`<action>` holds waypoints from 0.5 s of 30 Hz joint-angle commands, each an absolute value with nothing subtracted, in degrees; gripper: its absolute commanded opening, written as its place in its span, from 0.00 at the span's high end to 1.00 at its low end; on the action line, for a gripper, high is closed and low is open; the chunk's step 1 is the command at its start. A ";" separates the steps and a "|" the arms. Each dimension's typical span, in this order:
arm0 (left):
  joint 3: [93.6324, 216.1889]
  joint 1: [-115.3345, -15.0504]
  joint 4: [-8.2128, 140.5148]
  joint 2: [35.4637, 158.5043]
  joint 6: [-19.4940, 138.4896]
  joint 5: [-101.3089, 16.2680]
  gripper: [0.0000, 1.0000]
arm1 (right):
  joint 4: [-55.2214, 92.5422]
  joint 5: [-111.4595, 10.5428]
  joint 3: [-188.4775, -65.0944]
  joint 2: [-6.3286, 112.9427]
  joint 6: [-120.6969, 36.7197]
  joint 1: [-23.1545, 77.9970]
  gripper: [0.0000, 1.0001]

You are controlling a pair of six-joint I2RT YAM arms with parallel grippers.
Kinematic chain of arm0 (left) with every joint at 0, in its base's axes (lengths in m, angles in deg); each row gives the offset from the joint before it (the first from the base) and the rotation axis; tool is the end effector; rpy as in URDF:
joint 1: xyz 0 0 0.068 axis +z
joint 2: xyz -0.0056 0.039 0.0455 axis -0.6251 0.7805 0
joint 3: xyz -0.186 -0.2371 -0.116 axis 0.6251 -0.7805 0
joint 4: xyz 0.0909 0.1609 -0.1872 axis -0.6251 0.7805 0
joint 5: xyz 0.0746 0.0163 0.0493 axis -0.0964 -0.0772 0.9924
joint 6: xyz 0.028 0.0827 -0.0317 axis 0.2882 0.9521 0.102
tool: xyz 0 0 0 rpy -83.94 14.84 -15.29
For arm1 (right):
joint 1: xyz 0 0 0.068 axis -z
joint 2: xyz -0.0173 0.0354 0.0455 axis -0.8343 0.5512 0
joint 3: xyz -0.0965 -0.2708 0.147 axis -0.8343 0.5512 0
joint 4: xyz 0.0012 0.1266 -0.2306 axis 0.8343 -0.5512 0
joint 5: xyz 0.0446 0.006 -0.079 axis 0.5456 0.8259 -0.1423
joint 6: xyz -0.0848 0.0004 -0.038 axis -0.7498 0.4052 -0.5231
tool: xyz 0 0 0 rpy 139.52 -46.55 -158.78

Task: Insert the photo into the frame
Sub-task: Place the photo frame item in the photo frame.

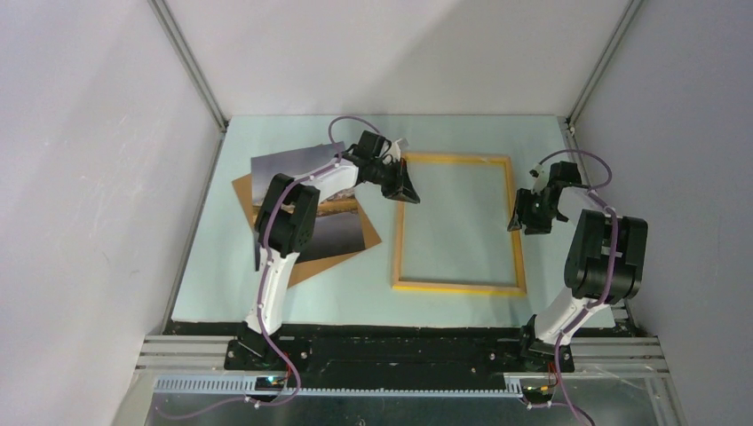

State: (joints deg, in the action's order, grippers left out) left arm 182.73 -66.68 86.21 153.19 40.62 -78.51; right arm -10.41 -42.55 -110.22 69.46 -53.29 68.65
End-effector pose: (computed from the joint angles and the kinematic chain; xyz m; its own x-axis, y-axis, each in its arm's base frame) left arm 0.4652 -0.3133 0.1691 -0.9524 0.0951 -0.2897 0.2935 0.5433 -0.7866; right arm 0.3461 -0.0512 0.1781 -0.9108 0.1182 -0.3957 0.0318 0.9754 0.2180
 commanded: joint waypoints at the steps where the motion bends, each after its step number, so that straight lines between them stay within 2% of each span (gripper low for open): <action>1: 185.31 -67.41 85.52 153.67 41.11 -80.79 0.86 | -9.82 -41.67 -112.75 70.60 -53.02 68.17 0.46; 9: 185.26 -67.74 85.53 154.25 41.10 -80.27 0.78 | -9.83 -40.22 -112.81 71.77 -53.05 68.15 0.52; 15: 185.11 -67.94 85.56 154.34 41.26 -79.43 0.67 | -10.28 -39.15 -113.02 72.78 -53.17 68.15 0.55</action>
State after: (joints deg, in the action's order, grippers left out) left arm 182.73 -67.23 86.25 154.54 40.64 -78.53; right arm -10.50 -40.93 -111.20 71.95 -53.29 68.43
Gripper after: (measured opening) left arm 0.298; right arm 0.463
